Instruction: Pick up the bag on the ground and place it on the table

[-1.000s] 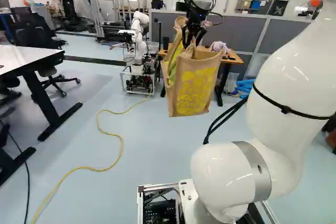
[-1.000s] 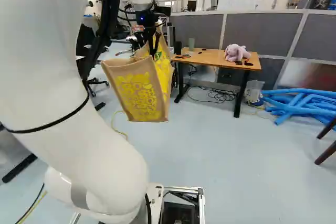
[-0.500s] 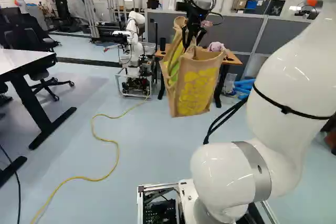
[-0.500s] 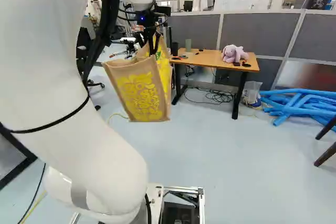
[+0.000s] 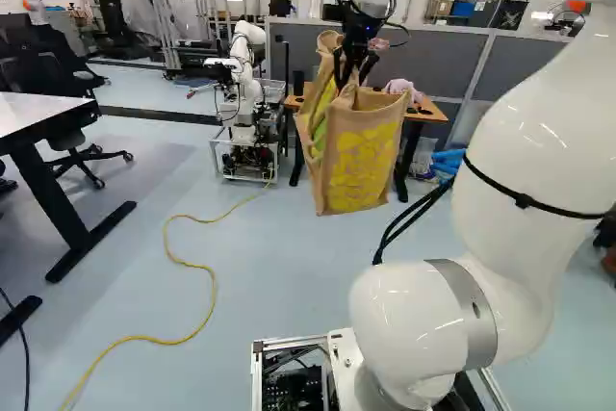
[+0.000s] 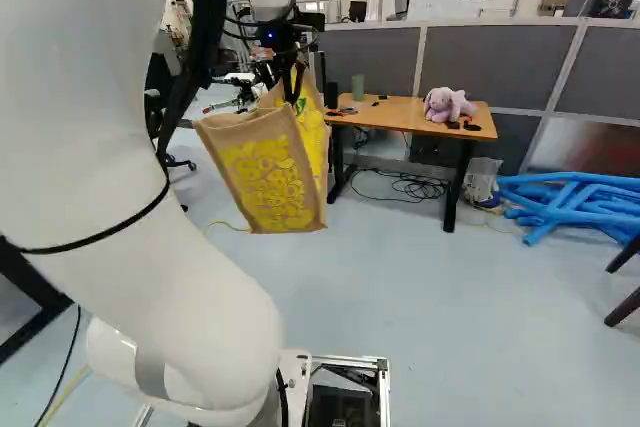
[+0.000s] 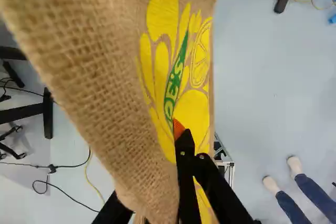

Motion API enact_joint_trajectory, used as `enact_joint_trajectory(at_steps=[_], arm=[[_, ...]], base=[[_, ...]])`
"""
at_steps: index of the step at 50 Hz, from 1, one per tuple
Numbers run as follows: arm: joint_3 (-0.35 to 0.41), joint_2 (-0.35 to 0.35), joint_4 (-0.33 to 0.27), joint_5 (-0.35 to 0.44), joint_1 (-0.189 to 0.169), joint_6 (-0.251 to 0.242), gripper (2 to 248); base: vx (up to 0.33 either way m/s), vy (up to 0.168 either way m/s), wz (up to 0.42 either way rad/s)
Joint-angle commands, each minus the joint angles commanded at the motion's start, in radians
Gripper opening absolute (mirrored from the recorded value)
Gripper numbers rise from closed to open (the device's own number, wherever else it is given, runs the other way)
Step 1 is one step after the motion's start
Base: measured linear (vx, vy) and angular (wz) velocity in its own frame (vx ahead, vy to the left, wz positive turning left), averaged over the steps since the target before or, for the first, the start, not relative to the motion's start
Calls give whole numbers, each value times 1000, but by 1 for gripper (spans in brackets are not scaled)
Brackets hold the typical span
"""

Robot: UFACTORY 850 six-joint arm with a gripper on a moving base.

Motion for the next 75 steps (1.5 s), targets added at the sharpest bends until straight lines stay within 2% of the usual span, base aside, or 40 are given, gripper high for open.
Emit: enact_joint_trajectory(at_steps=[20, 43, 75], arm=[[0, 0, 0, 0, 0, 0, 21], [0, 0, 0, 0, 0, 0, 21], [0, 0, 0, 0, 0, 0, 21]], base=[[94, -61, -116], [170, -120, -235], [201, -59, -16]])
